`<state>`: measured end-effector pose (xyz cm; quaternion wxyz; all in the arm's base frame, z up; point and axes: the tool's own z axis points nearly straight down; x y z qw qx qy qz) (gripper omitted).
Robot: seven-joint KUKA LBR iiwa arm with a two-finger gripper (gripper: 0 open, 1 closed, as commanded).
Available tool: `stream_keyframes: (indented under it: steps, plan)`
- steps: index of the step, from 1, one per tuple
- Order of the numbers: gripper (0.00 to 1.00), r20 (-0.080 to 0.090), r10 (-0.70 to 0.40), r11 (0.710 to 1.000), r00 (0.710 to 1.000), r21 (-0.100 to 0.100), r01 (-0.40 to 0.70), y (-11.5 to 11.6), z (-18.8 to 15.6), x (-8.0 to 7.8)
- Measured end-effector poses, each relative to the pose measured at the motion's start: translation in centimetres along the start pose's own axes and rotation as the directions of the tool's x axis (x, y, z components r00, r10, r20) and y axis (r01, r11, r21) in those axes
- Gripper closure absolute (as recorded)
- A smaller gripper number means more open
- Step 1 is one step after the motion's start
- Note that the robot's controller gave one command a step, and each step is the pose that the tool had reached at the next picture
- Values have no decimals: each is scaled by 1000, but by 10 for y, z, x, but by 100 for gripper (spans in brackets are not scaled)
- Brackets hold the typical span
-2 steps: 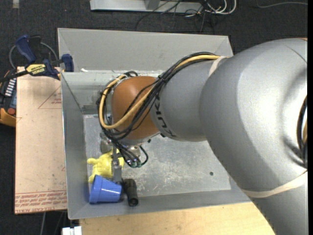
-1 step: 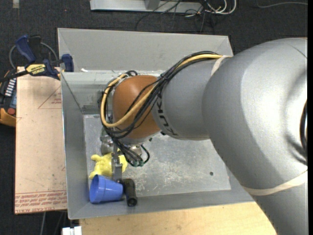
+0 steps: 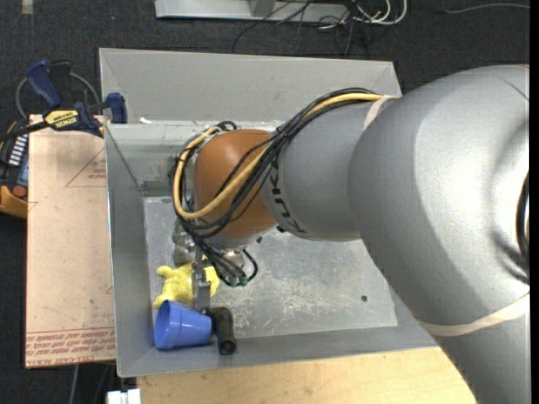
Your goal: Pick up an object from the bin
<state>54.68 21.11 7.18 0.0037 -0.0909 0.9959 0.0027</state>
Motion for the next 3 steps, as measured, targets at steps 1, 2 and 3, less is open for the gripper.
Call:
stream_keyframes:
  steps: [1, 2, 3]
  plan:
    - [100, -7, 0, 1000, 1000, 2, 0, 0, -10, 2]
    - [100, -2, 0, 1000, 1000, 1, 0, 0, -30, 1]
    - [100, -4, 0, 1000, 1000, 1, 0, 0, -43, 1]
